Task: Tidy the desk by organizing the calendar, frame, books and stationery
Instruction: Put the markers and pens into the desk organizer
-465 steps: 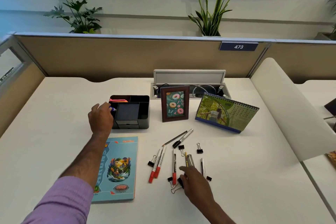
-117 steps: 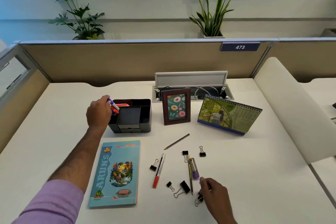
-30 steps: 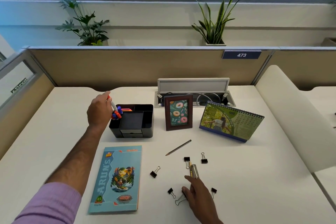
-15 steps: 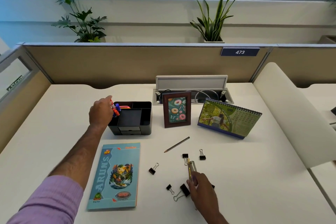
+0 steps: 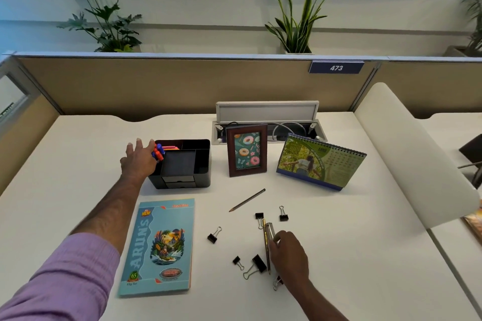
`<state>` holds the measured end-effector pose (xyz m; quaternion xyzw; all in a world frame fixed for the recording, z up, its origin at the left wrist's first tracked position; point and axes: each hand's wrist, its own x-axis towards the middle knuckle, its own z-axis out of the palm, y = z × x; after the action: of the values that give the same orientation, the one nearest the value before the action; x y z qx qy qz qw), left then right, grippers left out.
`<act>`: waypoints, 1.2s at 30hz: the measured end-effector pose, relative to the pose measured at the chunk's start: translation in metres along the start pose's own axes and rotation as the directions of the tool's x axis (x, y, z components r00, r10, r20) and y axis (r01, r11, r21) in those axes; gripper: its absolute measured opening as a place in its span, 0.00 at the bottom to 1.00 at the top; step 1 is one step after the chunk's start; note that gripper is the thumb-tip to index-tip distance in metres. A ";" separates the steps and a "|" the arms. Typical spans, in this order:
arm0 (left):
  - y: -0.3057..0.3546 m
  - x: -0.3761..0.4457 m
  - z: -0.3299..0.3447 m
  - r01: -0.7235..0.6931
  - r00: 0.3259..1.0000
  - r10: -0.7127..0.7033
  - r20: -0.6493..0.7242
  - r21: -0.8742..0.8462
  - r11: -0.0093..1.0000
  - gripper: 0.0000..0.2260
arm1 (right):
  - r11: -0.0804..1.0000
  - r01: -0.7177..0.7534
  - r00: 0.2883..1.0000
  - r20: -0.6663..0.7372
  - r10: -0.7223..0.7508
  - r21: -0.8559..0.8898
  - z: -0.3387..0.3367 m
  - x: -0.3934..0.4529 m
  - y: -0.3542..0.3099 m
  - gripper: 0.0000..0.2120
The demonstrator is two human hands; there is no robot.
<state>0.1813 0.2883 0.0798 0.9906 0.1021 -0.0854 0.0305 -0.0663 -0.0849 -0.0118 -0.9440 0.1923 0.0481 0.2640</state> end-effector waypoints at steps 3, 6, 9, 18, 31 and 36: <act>0.000 -0.001 -0.003 -0.009 0.999 0.009 -0.033 -0.010 1.000 0.32 | 0.991 0.070 0.997 0.035 -0.066 -0.115 0.002 -0.003 -0.001 0.10; 0.004 -0.013 -0.004 -0.013 0.986 -0.009 -0.169 -0.125 0.992 0.32 | 0.974 0.082 0.995 0.079 -0.067 -0.211 0.003 -0.007 -0.009 0.13; 0.017 -0.043 -0.001 -0.078 0.947 -0.004 -0.323 -0.242 0.967 0.31 | 0.957 0.082 0.990 0.130 -0.048 -0.278 0.005 -0.010 -0.016 0.13; 0.065 -0.148 0.057 -0.272 0.916 0.082 -0.393 -0.458 0.846 0.25 | 0.964 0.010 0.990 0.138 0.027 -0.265 -0.005 -0.006 -0.027 0.09; 0.118 -0.254 0.087 -0.600 0.752 0.582 -0.309 -0.687 0.410 0.19 | 0.579 -0.531 0.797 0.597 0.094 0.618 -0.069 -0.014 -0.056 0.08; 0.124 -0.261 0.081 -0.661 0.719 0.547 -0.429 -0.664 0.349 0.11 | 0.493 -0.580 0.765 0.642 0.056 0.649 -0.070 -0.018 -0.064 0.08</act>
<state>-0.0575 0.1097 0.0517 0.8411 -0.2426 0.0509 0.4807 -0.0585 -0.0652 0.0820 -0.5972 0.2886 0.2677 0.6989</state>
